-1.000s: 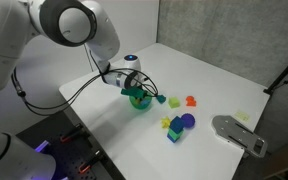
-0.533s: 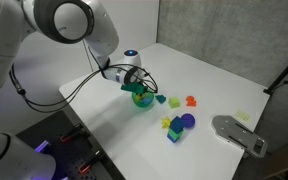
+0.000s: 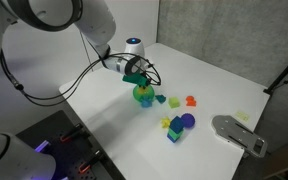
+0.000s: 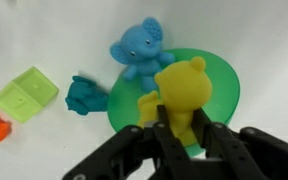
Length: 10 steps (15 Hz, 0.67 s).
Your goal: Move the yellow toy from the bowl to the stack of blocks
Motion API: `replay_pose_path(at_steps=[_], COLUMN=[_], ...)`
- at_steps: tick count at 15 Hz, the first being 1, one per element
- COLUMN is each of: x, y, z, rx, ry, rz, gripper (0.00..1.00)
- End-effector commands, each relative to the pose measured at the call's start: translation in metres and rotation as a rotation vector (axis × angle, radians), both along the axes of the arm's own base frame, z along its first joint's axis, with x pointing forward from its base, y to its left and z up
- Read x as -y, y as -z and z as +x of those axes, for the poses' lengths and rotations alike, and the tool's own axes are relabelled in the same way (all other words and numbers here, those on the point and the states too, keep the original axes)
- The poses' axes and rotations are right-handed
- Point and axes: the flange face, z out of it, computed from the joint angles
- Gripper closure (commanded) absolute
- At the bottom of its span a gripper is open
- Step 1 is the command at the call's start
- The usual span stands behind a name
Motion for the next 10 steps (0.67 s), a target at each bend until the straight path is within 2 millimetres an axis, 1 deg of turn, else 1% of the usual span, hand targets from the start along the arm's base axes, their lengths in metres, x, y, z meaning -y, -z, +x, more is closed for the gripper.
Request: replay_pose_path(at_steps=[1, 4, 10], x=[0.013, 0.026, 0.056], y=[-0.036, -0.054, -0.073], z=[-0.006, -0.006, -0.012], rx=[-0.024, -0.026, -0.063], ry=[0.019, 0.046, 0.085], rz=[-0.001, -0.013, -0.047], gripper=[0.91, 0.91, 0.91])
